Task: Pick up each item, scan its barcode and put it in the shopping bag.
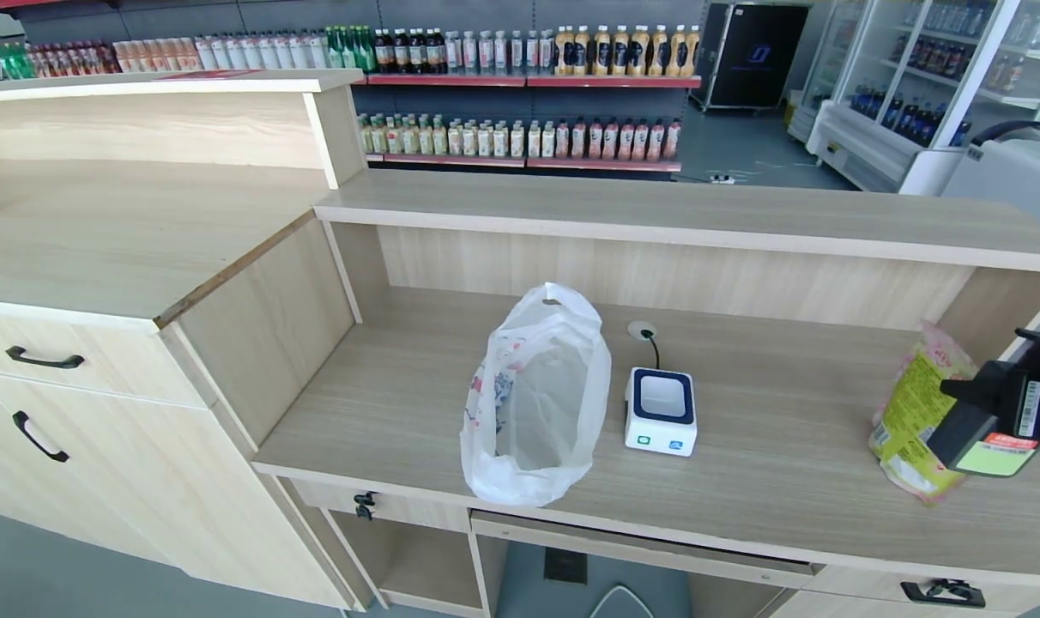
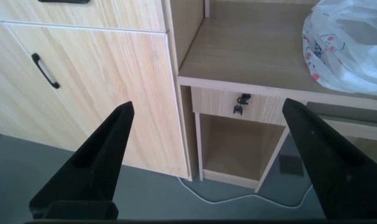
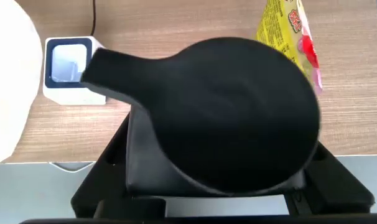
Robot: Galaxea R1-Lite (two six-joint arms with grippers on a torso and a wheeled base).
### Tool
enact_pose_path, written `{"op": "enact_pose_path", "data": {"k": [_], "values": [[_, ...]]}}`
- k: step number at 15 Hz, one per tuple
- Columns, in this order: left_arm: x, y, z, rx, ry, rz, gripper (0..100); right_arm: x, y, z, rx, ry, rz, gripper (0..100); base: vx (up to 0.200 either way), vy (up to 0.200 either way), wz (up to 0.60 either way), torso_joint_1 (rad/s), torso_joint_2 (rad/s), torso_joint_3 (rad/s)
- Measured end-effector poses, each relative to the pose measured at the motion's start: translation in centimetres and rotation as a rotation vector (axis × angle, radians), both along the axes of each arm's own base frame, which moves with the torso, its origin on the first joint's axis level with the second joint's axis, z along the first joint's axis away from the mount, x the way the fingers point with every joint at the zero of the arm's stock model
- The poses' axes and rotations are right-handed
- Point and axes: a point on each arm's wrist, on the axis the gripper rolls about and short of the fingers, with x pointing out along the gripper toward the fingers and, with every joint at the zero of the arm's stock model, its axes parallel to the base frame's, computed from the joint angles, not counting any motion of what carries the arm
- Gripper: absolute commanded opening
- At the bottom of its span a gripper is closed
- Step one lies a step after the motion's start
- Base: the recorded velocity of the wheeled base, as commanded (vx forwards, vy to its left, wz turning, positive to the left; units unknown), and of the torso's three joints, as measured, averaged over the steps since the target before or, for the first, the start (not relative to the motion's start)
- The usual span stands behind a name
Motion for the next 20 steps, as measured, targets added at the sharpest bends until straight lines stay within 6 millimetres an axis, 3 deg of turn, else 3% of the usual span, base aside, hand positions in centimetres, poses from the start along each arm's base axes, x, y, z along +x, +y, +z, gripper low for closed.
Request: {"op": "enact_pose_path", "data": {"k": [4, 10, 16, 20], "values": [[0.0, 0.0, 0.0, 0.0, 0.0, 0.0, 100, -0.1, 0.2, 0.5, -0.042, -0.024, 0.023, 0, 0.0, 0.0, 0.6, -0.002, 0.0, 0.005], [0.0, 0.0, 0.0, 0.0, 0.0, 0.0, 100, 2.0, 1.9, 1.4, 0.011, -0.074, 0.091, 0, 0.0, 0.0, 0.5, 0.005, 0.0, 0.0], [0.0, 0.0, 0.0, 0.0, 0.0, 0.0, 100, 7.2, 2.4, 0.5, 0.286, -0.043, -0.005, 0, 0.0, 0.0, 0.0, 0.0, 0.0, 0.0], [0.0, 0.0, 0.0, 0.0, 0.0, 0.0, 100, 9.7, 2.3, -1.1, 0.303, -0.008, -0.109, 0, 0.0, 0.0, 0.0, 0.0, 0.0, 0.0]]}}
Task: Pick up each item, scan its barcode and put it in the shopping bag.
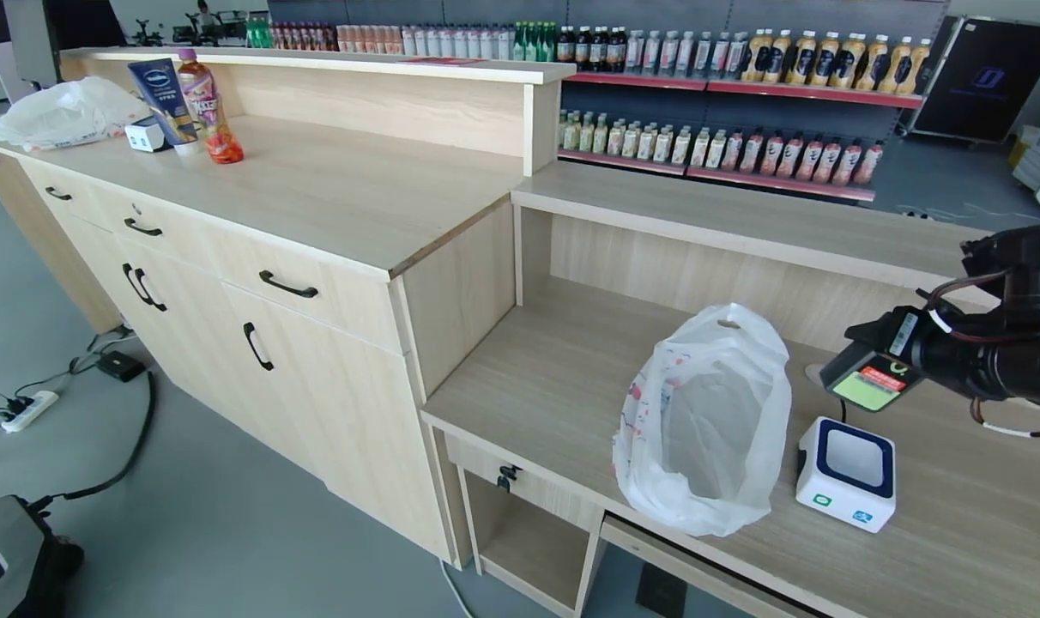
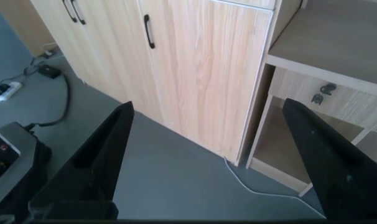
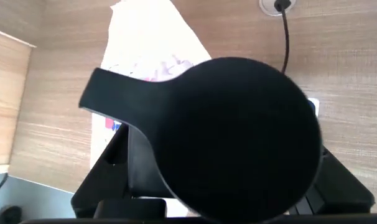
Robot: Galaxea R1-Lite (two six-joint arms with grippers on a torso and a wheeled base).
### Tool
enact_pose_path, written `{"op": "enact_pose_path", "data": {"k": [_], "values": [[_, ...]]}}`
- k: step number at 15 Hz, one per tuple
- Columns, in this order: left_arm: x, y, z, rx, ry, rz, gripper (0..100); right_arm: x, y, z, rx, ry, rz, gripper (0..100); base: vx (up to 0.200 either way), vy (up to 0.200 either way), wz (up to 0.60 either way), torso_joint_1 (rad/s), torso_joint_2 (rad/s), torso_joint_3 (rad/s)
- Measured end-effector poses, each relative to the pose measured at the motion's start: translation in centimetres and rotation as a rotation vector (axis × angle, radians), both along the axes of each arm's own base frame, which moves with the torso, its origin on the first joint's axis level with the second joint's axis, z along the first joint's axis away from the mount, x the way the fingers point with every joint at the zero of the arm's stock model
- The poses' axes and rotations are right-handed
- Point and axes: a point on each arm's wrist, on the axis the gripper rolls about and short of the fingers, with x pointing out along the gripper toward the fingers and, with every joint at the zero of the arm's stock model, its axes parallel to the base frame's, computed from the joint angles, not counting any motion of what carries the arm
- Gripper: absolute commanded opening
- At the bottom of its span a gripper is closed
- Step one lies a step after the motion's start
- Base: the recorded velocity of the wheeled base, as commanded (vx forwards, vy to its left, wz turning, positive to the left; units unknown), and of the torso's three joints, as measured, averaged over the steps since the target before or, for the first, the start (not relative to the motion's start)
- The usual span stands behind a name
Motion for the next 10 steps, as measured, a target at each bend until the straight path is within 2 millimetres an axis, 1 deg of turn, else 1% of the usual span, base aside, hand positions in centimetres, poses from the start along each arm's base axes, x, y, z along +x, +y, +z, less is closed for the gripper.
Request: {"op": "enact_pose_path", "data": {"k": [2, 4, 6, 10], "values": [[0.0, 0.0, 0.0, 0.0, 0.0, 0.0, 100, 0.7, 0.2, -0.7, 0.084, 0.018, -0.039, 0, 0.0, 0.0, 0.0, 0.0, 0.0, 0.0], [0.0, 0.0, 0.0, 0.0, 0.0, 0.0, 100, 1.0, 0.3, -1.4, 0.128, 0.048, -0.062, 0, 0.0, 0.0, 0.0, 0.0, 0.0, 0.0], [0.0, 0.0, 0.0, 0.0, 0.0, 0.0, 100, 0.8, 0.7, -2.1, 0.144, 0.111, -0.07, 0, 0.0, 0.0, 0.0, 0.0, 0.0, 0.0], [0.0, 0.0, 0.0, 0.0, 0.0, 0.0, 100, 0.7, 0.7, -2.4, 0.204, 0.136, -0.132, 0, 0.0, 0.0, 0.0, 0.0, 0.0, 0.0]]}}
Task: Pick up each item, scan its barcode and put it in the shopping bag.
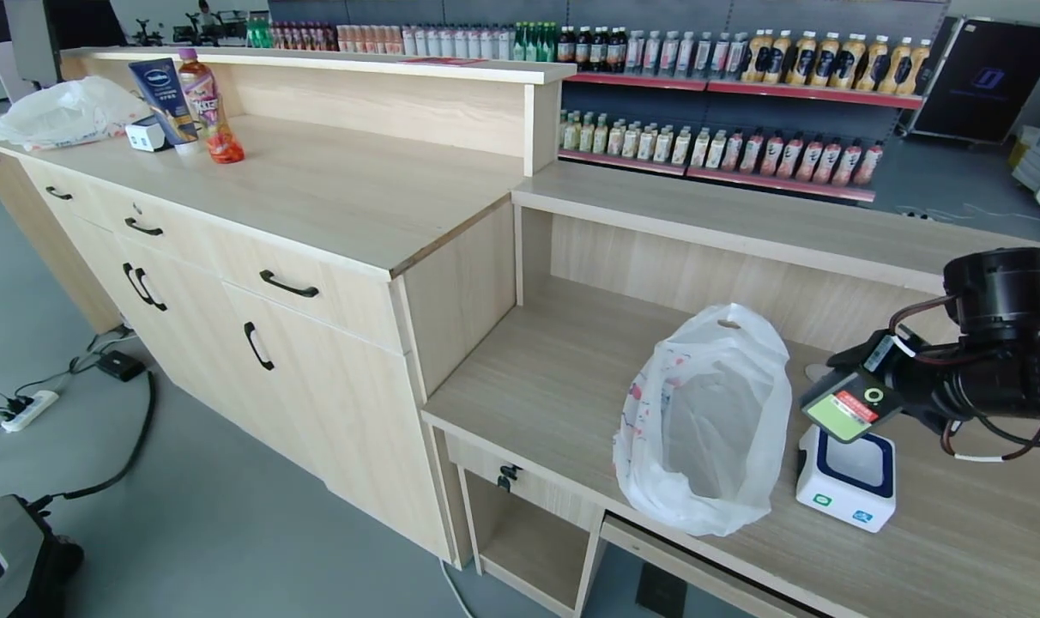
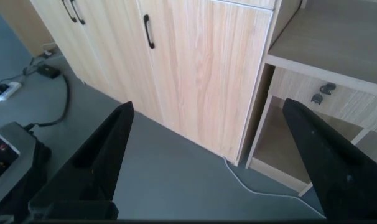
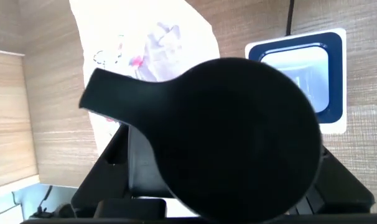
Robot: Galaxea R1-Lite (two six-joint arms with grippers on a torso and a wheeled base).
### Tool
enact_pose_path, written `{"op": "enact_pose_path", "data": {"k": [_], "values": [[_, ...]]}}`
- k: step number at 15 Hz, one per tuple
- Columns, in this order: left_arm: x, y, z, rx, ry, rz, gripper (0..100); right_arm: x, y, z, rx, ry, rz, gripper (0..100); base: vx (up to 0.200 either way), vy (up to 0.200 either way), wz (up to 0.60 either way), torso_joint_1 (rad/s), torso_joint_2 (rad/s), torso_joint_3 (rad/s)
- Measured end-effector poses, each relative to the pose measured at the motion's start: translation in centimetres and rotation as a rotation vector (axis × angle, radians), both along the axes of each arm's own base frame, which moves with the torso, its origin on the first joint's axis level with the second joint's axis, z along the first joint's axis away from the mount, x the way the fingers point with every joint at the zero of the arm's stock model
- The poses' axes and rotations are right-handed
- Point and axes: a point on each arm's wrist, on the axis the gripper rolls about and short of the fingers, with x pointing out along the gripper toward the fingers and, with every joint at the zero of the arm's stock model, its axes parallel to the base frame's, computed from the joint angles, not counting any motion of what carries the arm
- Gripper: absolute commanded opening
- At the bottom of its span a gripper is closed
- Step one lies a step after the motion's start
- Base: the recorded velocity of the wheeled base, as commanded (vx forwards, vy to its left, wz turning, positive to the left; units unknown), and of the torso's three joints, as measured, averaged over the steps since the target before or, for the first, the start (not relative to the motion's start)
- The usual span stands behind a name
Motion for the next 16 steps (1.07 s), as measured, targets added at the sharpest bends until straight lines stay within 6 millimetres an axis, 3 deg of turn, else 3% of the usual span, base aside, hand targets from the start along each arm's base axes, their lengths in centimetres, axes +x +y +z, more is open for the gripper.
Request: {"op": "enact_pose_path", "data": {"k": [10, 16], "values": [[0.0, 0.0, 0.0, 0.0, 0.0, 0.0, 100, -0.3, -1.2, -2.6, -0.019, 0.115, -0.06, 0, 0.0, 0.0, 0.0, 0.0, 0.0, 0.0], [0.0, 0.0, 0.0, 0.0, 0.0, 0.0, 100, 1.3, -1.5, -3.3, -0.044, 0.121, -0.042, 0, 0.0, 0.0, 0.0, 0.0, 0.0, 0.0]]}}
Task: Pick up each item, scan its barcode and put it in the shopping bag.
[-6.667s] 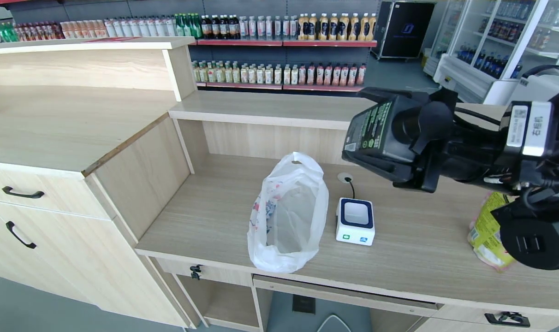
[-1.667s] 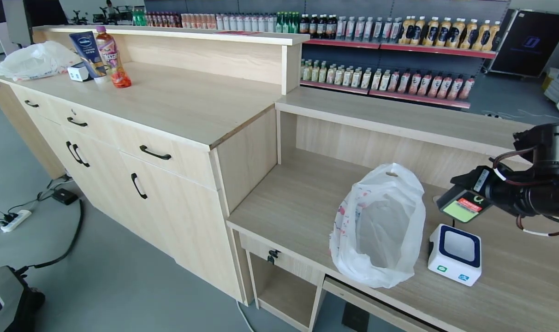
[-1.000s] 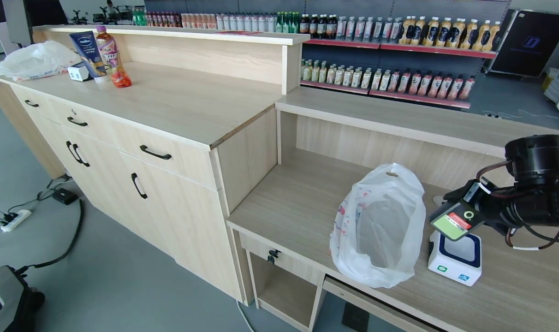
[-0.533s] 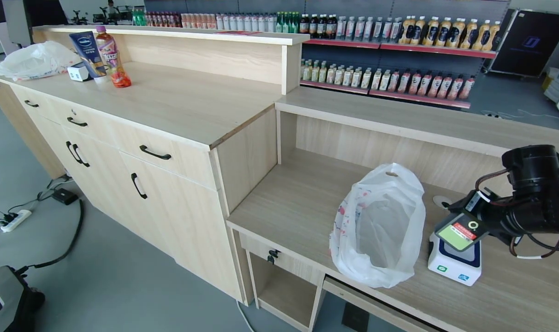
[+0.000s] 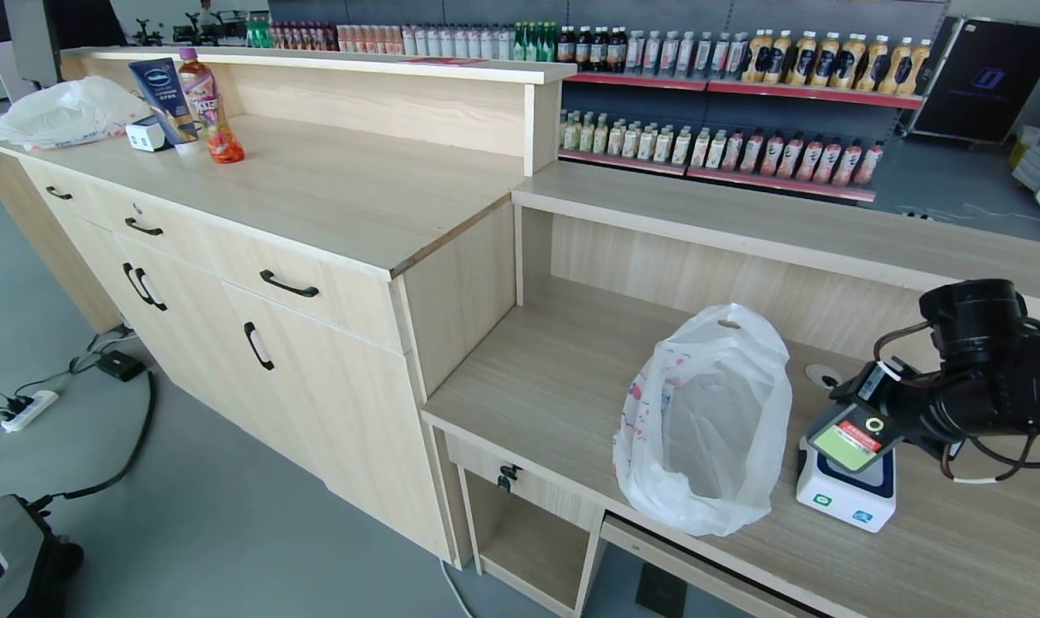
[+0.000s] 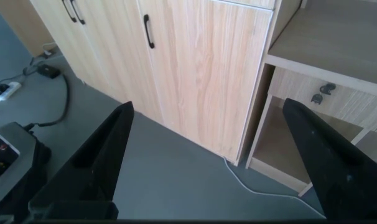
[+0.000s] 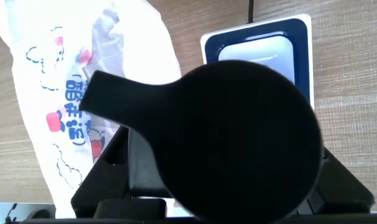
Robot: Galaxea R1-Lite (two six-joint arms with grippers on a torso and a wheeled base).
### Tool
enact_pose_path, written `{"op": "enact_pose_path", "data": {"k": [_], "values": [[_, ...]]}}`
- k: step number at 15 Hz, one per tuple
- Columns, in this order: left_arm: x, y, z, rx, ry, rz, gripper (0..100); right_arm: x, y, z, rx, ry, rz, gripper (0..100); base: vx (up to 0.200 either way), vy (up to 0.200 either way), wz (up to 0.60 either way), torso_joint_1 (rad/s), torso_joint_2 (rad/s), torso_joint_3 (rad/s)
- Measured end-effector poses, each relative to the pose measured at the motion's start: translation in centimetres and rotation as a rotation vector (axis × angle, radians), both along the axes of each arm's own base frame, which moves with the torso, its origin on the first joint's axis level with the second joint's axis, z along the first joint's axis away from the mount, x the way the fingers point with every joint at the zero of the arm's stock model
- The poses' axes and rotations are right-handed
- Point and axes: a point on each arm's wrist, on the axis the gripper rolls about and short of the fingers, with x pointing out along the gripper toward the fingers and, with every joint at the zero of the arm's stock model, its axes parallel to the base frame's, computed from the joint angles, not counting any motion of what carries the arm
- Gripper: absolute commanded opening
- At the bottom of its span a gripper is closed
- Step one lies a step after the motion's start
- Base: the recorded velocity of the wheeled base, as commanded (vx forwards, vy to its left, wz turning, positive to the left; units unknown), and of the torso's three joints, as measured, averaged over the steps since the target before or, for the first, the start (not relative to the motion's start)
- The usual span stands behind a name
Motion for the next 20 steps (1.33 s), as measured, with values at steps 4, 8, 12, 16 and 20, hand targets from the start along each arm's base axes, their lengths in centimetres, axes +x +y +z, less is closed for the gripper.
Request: {"op": "enact_pose_path", "data": {"k": [4, 8, 12, 16, 20], "values": [[0.0, 0.0, 0.0, 0.0, 0.0, 0.0, 100, 1.5, 0.1, -0.5, -0.001, 0.005, 0.01, 0, 0.0, 0.0, 0.0, 0.0, 0.0, 0.0], [0.0, 0.0, 0.0, 0.0, 0.0, 0.0, 100, 1.8, 0.3, -1.5, 0.0, 0.035, 0.015, 0, 0.0, 0.0, 0.0, 0.0, 0.0, 0.0], [0.0, 0.0, 0.0, 0.0, 0.0, 0.0, 100, 2.4, 0.7, -2.1, 0.002, 0.049, 0.027, 0, 0.0, 0.0, 0.0, 0.0, 0.0, 0.0], [0.0, 0.0, 0.0, 0.0, 0.0, 0.0, 100, 2.6, 1.1, -2.3, 0.001, 0.043, 0.039, 0, 0.0, 0.0, 0.0, 0.0, 0.0, 0.0], [0.0, 0.0, 0.0, 0.0, 0.0, 0.0, 100, 2.3, 1.1, -2.4, 0.0, 0.049, 0.039, 0, 0.0, 0.0, 0.0, 0.0, 0.0, 0.0]]}}
